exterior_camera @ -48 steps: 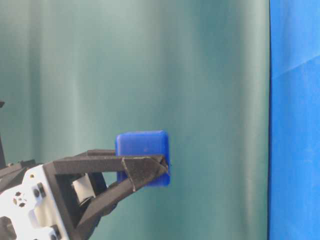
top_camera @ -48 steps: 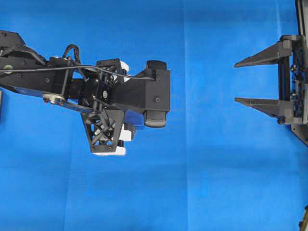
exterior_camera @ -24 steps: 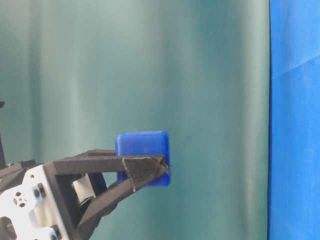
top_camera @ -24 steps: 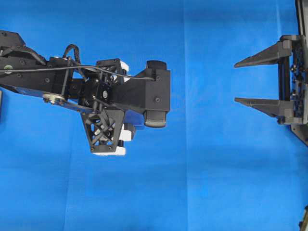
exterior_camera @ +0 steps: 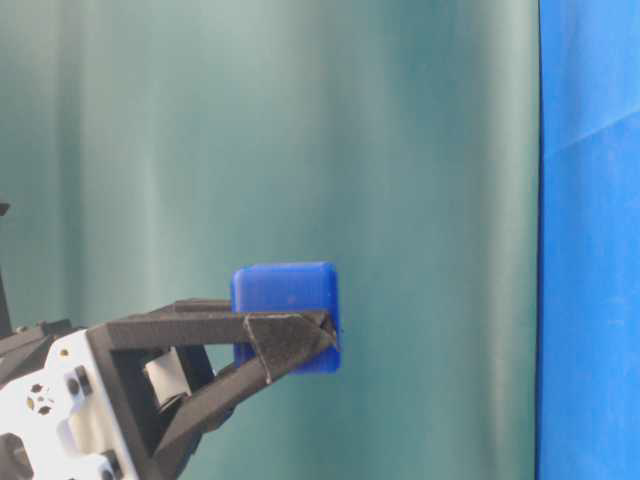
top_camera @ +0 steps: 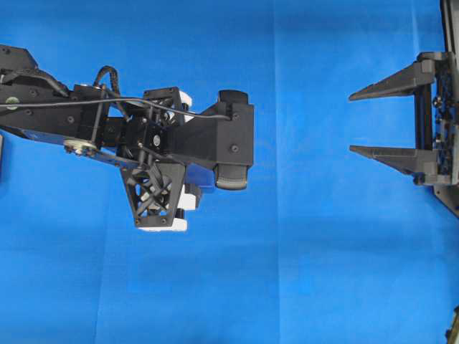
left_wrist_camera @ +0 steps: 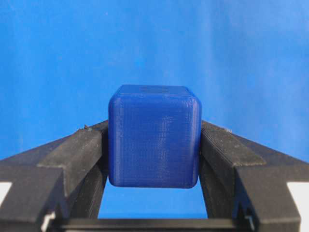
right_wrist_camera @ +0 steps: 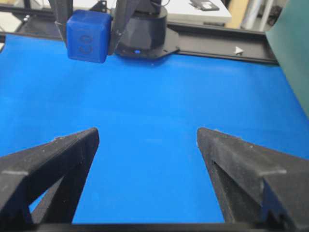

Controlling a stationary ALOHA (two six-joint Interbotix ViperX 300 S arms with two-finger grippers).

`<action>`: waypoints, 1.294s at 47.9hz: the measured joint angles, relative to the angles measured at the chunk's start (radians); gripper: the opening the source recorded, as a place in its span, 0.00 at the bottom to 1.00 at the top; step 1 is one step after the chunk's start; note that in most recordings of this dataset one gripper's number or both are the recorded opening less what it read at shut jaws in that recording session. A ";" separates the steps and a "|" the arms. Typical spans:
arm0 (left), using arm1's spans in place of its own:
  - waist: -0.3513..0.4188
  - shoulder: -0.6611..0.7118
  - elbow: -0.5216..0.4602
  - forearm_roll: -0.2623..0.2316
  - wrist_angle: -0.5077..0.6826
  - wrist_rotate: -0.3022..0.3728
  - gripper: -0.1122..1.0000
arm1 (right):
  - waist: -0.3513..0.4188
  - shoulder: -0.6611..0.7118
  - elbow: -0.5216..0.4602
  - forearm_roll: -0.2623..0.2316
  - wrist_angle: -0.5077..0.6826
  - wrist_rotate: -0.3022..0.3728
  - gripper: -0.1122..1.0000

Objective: Handover the blue block to the right arm after grasping it with the left arm, then place it in the designated position.
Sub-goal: 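Lift the cube and rotate the left gripper toward the right arm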

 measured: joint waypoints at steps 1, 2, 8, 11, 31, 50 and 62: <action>0.000 0.000 0.000 0.000 0.000 0.000 0.52 | 0.000 0.000 -0.002 0.000 -0.002 0.000 0.96; 0.000 0.000 0.000 0.000 0.000 0.000 0.52 | 0.000 0.000 -0.003 0.000 -0.002 0.000 0.96; 0.000 0.000 0.000 0.000 0.000 0.000 0.52 | 0.000 0.000 -0.005 0.000 0.000 0.000 0.96; 0.000 0.000 0.000 0.000 0.000 0.000 0.52 | 0.000 0.000 -0.005 0.000 0.000 0.000 0.96; 0.002 -0.057 0.092 0.003 -0.144 0.000 0.52 | 0.000 0.000 -0.006 0.000 0.000 -0.002 0.96; 0.006 -0.204 0.354 0.005 -0.637 0.014 0.52 | 0.000 0.000 -0.014 0.000 -0.002 0.000 0.96; 0.028 -0.264 0.526 0.003 -0.994 0.017 0.52 | 0.000 0.003 -0.020 0.000 -0.002 0.000 0.96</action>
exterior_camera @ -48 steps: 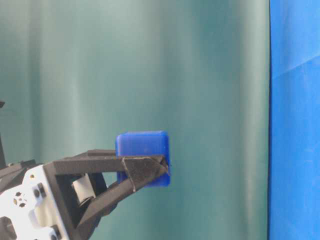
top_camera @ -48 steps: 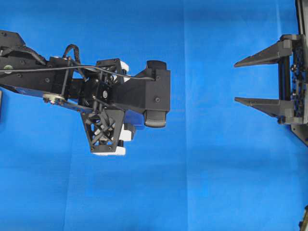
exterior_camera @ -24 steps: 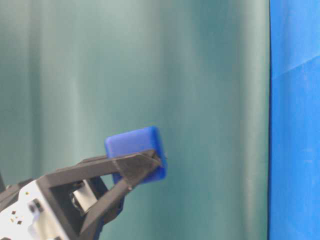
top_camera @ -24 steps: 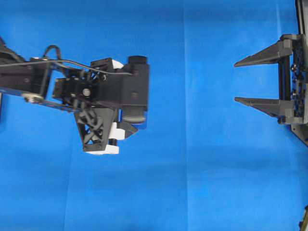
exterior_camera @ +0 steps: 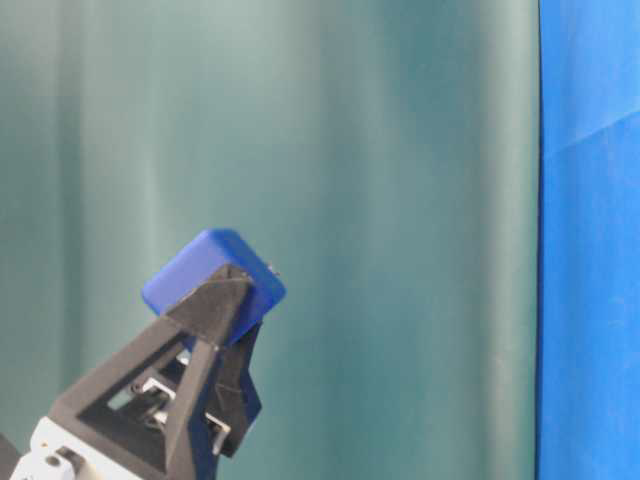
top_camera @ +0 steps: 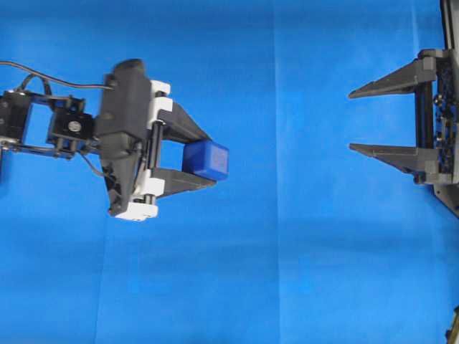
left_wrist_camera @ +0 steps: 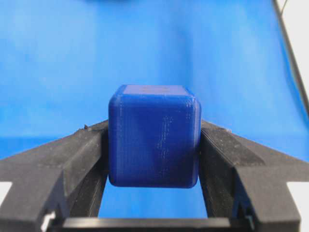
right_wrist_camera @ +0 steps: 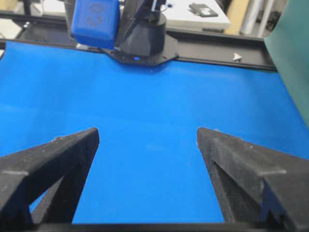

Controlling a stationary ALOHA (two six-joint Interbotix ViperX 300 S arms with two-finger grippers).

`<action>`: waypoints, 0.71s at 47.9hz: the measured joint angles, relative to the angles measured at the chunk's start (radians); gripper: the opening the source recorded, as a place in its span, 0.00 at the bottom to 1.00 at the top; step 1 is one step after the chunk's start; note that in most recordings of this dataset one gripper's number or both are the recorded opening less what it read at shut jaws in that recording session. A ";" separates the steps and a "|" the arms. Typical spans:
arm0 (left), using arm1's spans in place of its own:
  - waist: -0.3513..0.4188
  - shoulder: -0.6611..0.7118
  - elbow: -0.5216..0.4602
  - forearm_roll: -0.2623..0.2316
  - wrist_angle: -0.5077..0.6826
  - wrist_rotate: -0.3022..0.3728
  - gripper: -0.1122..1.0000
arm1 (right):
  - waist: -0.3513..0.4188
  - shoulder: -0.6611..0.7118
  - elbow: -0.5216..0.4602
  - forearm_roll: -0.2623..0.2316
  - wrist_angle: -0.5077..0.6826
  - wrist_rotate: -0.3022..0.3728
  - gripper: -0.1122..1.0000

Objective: Handover the blue block to the right arm after grasping it with the left arm, then place it in the designated position.
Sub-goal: 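Lift the cube and rotate the left gripper toward the right arm, then rotate the right gripper and move it toward the held cube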

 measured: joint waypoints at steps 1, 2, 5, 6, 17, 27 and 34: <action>0.000 -0.005 0.014 0.002 -0.031 0.002 0.52 | 0.000 0.002 0.000 0.000 0.000 0.000 0.96; 0.002 -0.009 0.025 0.002 -0.052 0.003 0.52 | 0.000 0.000 0.000 0.000 0.000 0.000 0.96; 0.002 -0.017 0.049 0.002 -0.109 0.005 0.52 | 0.000 0.000 0.000 0.000 0.000 0.000 0.96; 0.002 -0.020 0.057 0.002 -0.126 0.006 0.52 | 0.000 0.002 -0.002 0.000 0.000 0.000 0.96; 0.002 -0.031 0.092 -0.002 -0.229 0.049 0.52 | 0.000 0.003 -0.002 0.000 0.000 0.000 0.96; 0.002 -0.031 0.094 -0.002 -0.232 0.051 0.52 | 0.000 0.005 -0.003 0.000 0.000 -0.002 0.96; 0.002 -0.032 0.095 -0.003 -0.232 0.051 0.52 | 0.002 0.005 -0.002 0.000 0.000 0.000 0.96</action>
